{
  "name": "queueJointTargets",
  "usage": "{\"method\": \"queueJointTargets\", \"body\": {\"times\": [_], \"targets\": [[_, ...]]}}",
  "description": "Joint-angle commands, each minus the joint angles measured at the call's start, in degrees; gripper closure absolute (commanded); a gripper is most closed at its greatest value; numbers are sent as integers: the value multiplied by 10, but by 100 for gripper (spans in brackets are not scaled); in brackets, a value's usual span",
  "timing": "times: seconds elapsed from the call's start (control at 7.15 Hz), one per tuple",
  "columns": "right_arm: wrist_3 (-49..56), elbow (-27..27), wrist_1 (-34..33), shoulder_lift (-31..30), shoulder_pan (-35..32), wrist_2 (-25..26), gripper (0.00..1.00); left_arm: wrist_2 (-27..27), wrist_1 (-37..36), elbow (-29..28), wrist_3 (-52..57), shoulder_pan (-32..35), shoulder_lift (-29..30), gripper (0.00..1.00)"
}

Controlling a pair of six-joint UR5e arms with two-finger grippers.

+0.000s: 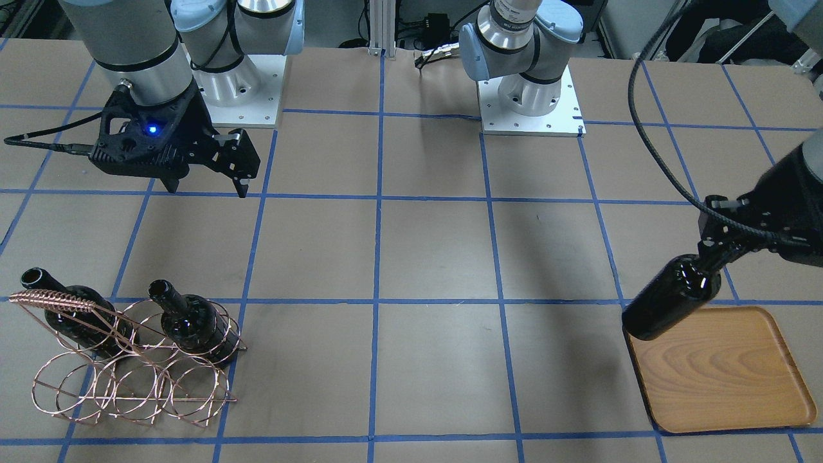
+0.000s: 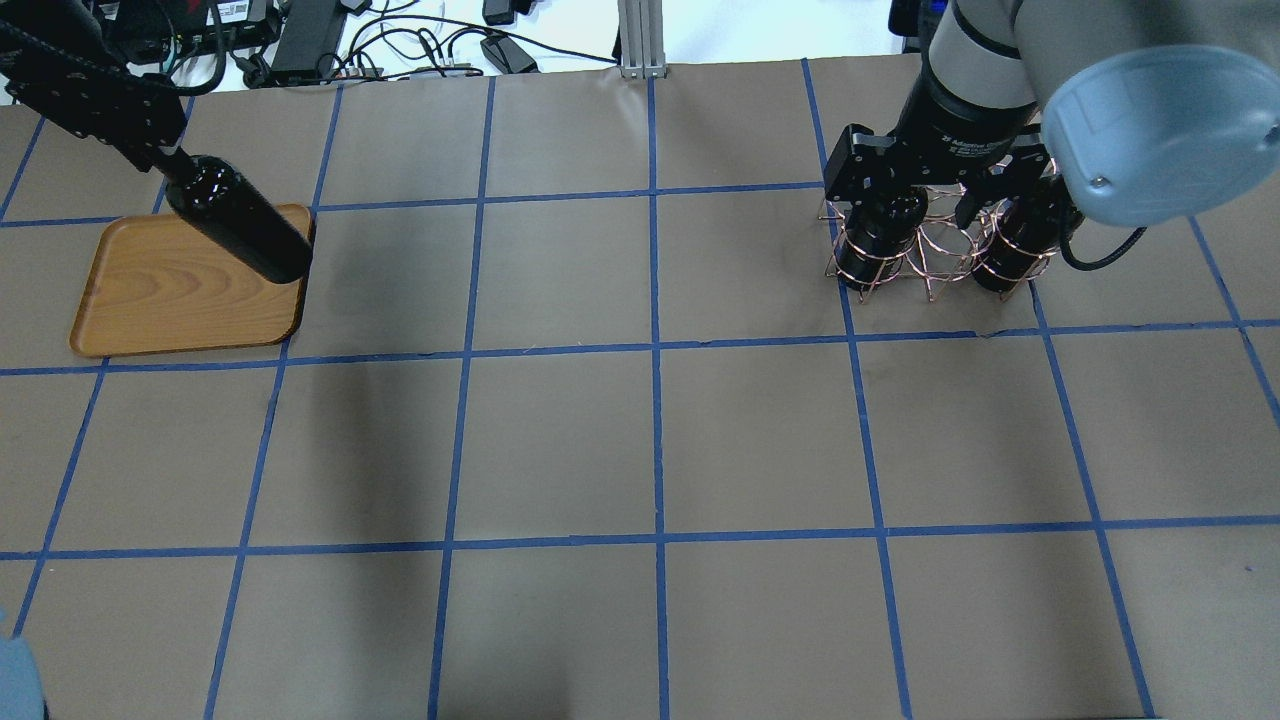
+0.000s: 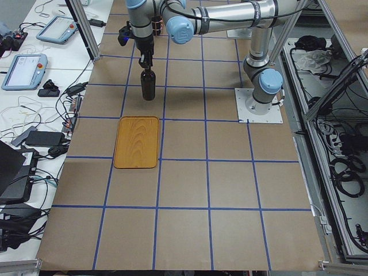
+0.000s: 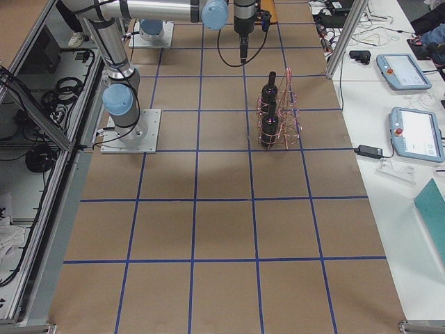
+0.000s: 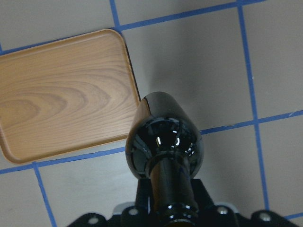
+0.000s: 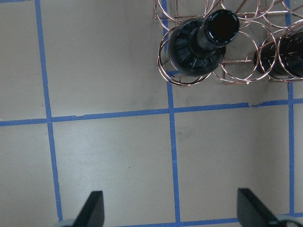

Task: Take wine from basket and place on tray
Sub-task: 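Lift the bottle with the left gripper and carry it over the tray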

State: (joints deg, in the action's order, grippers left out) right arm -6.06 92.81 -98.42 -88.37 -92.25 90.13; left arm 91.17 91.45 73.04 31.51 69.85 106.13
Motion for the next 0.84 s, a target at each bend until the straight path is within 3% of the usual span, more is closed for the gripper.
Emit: {"method": "queueJointTargets", "body": {"times": [0.0,0.7], "targets": [[-1,0,1,0,1,1,0,18,-18,-37,56,-43,50,100],[2,0,4,0,1,22,0,6,-57,-39,71,-82,102,100]]}}
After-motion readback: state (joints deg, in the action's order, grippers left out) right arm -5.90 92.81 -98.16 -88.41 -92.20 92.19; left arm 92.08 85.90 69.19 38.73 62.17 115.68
